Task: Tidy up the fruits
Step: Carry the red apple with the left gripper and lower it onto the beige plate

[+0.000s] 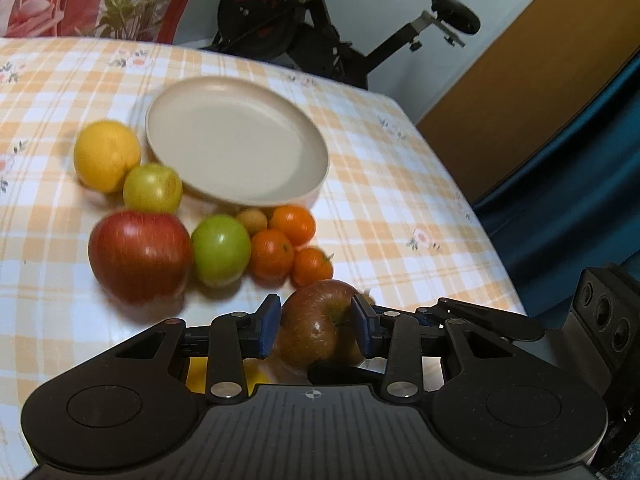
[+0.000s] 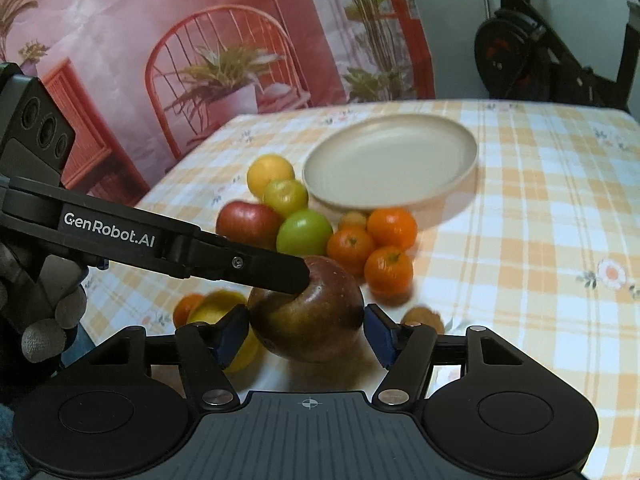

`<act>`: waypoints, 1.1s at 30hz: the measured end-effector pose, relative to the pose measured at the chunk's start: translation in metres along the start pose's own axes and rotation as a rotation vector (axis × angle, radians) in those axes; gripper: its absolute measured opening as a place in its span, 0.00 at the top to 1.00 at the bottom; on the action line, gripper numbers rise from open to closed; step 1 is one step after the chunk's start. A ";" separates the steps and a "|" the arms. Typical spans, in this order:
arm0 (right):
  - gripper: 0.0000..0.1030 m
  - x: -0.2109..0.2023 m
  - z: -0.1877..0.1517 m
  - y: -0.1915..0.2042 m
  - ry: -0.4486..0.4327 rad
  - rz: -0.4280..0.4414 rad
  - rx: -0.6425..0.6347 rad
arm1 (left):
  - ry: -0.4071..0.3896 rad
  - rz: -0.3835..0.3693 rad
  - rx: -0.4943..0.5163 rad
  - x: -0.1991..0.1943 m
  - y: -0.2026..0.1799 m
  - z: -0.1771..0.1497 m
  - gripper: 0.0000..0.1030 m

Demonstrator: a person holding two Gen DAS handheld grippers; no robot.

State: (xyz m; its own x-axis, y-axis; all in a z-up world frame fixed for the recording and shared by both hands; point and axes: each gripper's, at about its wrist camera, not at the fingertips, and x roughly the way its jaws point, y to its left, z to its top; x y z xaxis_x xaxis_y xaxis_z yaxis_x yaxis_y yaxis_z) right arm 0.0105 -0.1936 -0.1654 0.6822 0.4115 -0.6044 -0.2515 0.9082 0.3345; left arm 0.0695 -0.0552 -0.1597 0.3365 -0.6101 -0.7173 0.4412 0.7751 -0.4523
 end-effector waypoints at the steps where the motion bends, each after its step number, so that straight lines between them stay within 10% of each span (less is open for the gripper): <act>1: 0.43 0.000 0.003 0.001 -0.006 -0.002 -0.007 | -0.007 0.000 0.003 -0.001 -0.001 0.002 0.60; 16: 0.43 0.013 0.097 0.002 -0.124 0.028 -0.124 | -0.180 0.048 0.034 -0.029 0.004 0.077 0.60; 33: 0.43 0.114 0.150 -0.024 -0.031 0.065 -0.132 | -0.128 0.121 -0.024 0.015 0.068 0.130 0.61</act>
State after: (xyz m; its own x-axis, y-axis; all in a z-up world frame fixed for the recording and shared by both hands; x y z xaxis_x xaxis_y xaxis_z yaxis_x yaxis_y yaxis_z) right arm 0.1974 -0.1800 -0.1336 0.6821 0.4688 -0.5613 -0.3822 0.8829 0.2730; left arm 0.2124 -0.0331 -0.1323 0.4898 -0.5272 -0.6944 0.3717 0.8467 -0.3807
